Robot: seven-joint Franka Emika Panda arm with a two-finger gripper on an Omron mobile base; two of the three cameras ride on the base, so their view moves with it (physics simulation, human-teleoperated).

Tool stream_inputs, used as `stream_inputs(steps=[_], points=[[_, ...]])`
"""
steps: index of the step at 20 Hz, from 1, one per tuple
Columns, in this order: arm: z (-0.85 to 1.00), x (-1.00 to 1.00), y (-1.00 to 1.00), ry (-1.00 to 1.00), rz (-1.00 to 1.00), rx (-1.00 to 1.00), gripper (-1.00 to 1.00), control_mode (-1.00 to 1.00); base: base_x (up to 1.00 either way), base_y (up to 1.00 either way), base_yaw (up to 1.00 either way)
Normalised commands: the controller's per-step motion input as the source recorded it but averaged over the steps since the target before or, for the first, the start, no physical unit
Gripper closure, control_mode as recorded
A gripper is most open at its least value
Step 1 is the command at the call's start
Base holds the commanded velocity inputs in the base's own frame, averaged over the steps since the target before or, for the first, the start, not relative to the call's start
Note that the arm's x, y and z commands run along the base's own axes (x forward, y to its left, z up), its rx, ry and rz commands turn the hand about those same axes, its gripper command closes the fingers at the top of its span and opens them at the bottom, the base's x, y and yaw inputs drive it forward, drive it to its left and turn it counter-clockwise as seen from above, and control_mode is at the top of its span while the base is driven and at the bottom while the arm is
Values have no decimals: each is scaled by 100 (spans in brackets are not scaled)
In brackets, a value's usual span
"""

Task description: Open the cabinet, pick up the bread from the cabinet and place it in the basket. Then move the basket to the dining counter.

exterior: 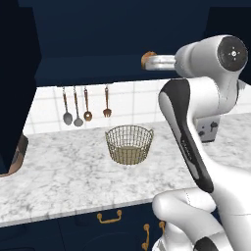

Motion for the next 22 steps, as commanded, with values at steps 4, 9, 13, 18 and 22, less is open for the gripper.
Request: stream_inputs(steps=[4, 9, 13, 18, 22], points=[[-1, 0, -13, 0, -1, 0, -100, -100, 0, 0, 0], [-6, 0, -6, 0, -1, 0, -100, -100, 0, 0, 0], [-21, 30, -28, 0, -4, 2, -100, -100, 0, 0, 0], [-25, 55, -32, 1, 0, 8, -100, -100, 0, 0, 0], [-6, 50, -1, 9, 0, 1, -100, -100, 0, 0, 0]])
